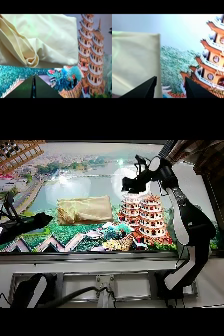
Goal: Fold the clothes and pants, and hang the long-sleeved shirts on hangers.
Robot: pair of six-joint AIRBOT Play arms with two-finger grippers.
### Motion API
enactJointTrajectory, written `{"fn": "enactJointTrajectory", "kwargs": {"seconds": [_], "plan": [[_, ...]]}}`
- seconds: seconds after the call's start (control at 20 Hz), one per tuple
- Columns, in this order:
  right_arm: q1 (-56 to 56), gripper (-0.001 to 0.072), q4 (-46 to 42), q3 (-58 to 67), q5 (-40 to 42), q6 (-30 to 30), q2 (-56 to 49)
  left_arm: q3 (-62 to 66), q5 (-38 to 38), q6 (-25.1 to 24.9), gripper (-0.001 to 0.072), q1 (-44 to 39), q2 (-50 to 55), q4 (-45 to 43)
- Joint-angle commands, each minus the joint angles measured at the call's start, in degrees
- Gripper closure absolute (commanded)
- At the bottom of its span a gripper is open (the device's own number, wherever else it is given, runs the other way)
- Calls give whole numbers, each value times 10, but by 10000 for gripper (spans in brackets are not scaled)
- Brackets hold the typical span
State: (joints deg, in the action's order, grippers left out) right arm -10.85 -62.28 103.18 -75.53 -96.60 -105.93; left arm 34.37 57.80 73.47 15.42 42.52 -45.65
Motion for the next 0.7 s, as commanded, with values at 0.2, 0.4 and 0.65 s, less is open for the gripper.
{"fn": "enactJointTrajectory", "kwargs": {"seconds": [0.2, 0.4, 0.65], "plan": [[-18, 234, 165, -114, 78, 49, -43, 0, -2, 0, 700, 0, 1, 3], [-50, 233, 202, -114, 120, 52, -77, 0, -2, 0, 699, 0, 1, 3], [-97, 512, 276, -111, 145, 63, -112, 0, -3, 0, 699, 0, 1, 3]]}}
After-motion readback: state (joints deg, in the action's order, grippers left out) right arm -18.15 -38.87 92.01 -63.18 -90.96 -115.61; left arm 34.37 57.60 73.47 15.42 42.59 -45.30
